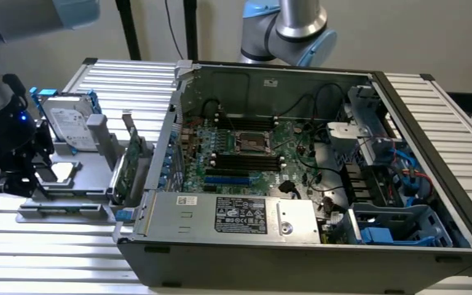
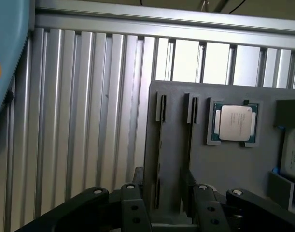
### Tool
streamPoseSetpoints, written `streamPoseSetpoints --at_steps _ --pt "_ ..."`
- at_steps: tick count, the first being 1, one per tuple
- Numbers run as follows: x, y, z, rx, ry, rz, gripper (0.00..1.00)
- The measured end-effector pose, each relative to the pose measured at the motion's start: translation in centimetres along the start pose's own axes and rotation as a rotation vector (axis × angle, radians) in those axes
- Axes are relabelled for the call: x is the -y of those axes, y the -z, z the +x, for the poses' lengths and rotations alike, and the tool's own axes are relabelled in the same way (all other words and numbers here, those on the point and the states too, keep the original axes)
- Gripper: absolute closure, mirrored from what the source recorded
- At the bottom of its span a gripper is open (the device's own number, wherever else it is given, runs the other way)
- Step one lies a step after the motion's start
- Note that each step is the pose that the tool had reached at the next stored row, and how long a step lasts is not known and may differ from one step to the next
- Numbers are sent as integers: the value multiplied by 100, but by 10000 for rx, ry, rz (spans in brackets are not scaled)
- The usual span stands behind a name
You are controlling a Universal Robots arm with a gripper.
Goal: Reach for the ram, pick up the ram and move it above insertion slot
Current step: 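Pick up the ram and move it above insertion slot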
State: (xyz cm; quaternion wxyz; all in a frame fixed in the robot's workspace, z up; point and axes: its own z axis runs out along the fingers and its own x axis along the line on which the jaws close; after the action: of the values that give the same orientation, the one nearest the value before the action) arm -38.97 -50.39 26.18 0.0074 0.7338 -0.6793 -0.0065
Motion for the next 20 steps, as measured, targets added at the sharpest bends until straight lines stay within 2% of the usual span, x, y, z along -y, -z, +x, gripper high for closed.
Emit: streamPoseSetpoints --at_steps 20 --pt "23 -363 -24 0 -54 -1 58"
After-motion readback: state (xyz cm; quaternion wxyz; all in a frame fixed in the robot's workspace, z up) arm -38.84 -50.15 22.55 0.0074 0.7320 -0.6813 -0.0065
